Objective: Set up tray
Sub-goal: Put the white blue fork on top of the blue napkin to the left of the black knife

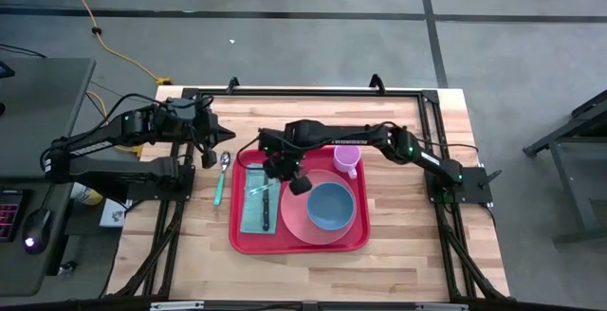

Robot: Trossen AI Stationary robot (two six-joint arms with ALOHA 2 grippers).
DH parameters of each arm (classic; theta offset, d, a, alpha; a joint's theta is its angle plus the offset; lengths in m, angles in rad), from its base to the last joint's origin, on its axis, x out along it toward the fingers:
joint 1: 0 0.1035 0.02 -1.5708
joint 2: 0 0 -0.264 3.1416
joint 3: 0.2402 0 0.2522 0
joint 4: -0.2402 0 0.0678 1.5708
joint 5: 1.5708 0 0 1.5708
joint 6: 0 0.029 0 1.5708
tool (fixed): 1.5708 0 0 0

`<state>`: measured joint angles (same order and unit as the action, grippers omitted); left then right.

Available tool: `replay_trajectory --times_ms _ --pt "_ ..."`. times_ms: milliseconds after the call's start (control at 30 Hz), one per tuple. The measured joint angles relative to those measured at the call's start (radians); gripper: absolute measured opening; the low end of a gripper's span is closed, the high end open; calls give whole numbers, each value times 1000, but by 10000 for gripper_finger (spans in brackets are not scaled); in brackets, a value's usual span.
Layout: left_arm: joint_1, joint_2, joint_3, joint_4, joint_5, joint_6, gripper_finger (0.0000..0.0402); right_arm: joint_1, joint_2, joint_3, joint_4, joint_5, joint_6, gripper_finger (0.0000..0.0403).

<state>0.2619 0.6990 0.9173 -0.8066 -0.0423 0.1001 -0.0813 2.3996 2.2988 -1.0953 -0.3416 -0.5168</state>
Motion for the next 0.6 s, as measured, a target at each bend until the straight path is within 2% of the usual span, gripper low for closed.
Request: replay_trajectory --times_ms 167,267,500,600 --pt "0 32 0 75 68 18 53 -18 0 57 -10 61 62 0" --pt "0 60 1 139 110 74 53 -35 -48 33 32 81 81 0" --pt "0 117 1 190 125 79 53 -90 -133 56 -20 182 120 0" --pt "0 147 0 212 168 79 53 -111 -160 59 -30 191 119 0"
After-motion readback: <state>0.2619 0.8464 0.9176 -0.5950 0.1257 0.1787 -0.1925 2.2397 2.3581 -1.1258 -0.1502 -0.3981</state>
